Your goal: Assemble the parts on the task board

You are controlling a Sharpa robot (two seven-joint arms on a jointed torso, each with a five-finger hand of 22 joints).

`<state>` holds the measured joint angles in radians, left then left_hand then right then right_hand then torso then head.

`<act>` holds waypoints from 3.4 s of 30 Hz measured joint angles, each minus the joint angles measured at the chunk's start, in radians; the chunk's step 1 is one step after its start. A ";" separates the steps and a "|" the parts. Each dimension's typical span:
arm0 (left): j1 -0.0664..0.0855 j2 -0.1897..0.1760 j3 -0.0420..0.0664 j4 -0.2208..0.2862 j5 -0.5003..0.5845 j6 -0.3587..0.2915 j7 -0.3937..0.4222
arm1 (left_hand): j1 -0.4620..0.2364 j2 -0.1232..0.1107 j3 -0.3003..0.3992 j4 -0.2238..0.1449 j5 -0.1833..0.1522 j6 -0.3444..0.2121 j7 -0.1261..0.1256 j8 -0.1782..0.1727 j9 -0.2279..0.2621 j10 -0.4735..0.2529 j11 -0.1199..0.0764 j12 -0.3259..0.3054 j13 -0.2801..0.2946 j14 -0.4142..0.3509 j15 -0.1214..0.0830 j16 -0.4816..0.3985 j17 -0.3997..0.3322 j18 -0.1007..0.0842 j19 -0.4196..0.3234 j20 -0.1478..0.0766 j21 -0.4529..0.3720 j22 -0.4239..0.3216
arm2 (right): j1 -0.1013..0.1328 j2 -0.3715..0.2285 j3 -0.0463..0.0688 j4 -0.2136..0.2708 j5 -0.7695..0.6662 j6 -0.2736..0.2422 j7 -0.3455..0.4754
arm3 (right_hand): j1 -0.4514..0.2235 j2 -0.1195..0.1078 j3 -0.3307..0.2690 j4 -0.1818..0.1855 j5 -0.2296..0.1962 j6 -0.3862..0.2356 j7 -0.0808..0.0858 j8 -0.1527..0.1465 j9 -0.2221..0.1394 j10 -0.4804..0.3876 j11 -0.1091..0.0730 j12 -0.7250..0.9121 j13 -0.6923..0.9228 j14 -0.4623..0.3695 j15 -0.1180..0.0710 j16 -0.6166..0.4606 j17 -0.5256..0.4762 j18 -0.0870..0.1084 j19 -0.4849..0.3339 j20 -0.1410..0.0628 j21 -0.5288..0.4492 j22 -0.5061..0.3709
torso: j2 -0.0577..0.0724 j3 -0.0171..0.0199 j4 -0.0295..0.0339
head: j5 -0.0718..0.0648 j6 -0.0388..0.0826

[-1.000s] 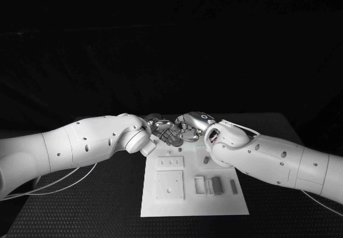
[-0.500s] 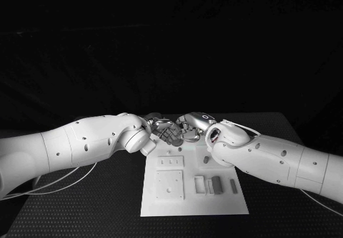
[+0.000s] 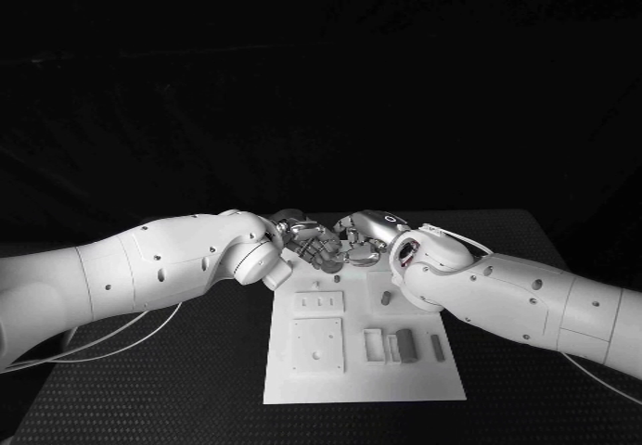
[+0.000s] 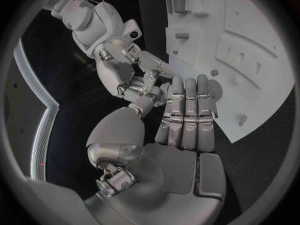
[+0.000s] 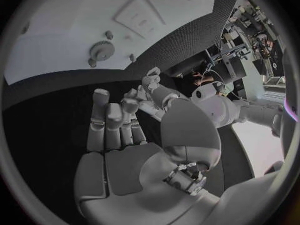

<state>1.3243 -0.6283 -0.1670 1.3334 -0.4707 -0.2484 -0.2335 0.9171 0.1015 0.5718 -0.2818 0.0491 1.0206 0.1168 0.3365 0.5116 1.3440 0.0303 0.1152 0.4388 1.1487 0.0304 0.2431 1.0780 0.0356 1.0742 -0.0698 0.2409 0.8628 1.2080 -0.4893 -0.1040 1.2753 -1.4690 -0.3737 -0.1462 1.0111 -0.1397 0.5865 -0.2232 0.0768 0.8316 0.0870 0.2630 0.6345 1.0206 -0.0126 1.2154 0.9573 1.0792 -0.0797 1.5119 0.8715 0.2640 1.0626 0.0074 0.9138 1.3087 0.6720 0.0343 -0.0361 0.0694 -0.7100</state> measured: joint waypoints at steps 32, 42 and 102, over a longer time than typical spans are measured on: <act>-0.001 -0.041 -0.003 -0.004 -0.063 0.052 -0.021 | 0.005 0.005 0.002 -0.002 0.000 0.002 -0.002 0.005 0.006 0.003 0.003 0.000 0.007 0.004 -0.004 0.000 0.007 -0.005 0.000 0.000 0.004 0.008 | -0.010 -0.114 -0.001 -0.026 0.018 -0.016 -0.006 | 0.008 0.008 0.000 0.000 0.000 0.000 0.000 -0.002 0.004 0.000 0.000 0.000 -0.006 0.000 0.000 0.000 -0.001 -0.001 0.000 0.000 0.000 0.000 | 0.000 0.0000 0.0003 | 0.005 -0.005; -0.001 -0.060 -0.065 0.019 -0.209 0.070 -0.083 | 0.005 0.005 0.005 -0.005 0.000 0.012 -0.005 0.002 0.015 0.033 -0.015 0.032 0.052 0.031 -0.020 0.058 0.041 0.010 0.033 -0.018 0.047 0.058 | 0.045 -0.152 0.005 -0.038 0.156 -0.017 -0.001 | 0.010 0.017 0.000 0.000 0.000 0.000 0.000 -0.002 0.004 0.000 0.000 0.000 -0.009 0.000 0.000 0.000 -0.002 -0.002 0.000 0.000 -0.004 0.000 | -0.001 0.0015 0.0012 | 0.005 -0.013; -0.072 0.048 -0.071 -0.044 -0.342 0.096 -0.265 | -0.056 -0.014 0.035 0.008 0.161 0.026 -0.032 -0.004 0.076 0.006 -0.081 0.821 0.598 0.093 -0.172 0.833 0.137 -0.018 0.180 -0.160 0.504 0.445 | 0.109 -0.137 0.046 -0.114 0.356 0.027 0.018 | 0.012 0.031 -0.006 -0.006 0.000 0.000 0.000 -0.002 0.005 0.000 0.000 0.000 -0.011 0.000 0.000 -0.004 -0.003 -0.008 -0.003 0.004 -0.009 0.000 | 0.000 0.0005 0.0002 | -0.026 -0.067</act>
<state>1.2521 -0.5806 -0.2382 1.2889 -0.8125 -0.1528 -0.4983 0.8614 0.0879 0.6068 -0.2742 0.2106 1.0462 0.0851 0.3321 0.5880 1.3495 -0.0503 0.9360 1.0369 1.2414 -0.1413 1.0757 1.2154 0.0172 1.2541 -0.2295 0.7445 1.3076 1.3171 -0.6266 -0.0579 1.1612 -1.1135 -0.3470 -0.1285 1.0229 -0.1091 0.5810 -0.2289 0.0768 0.8316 0.0869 0.2612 0.6396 1.0206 -0.0125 1.2155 0.9459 1.0791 -0.0797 1.5081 0.8685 0.2560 1.0593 0.0110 0.9043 1.3087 0.6720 0.0348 -0.0360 0.0439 -0.7770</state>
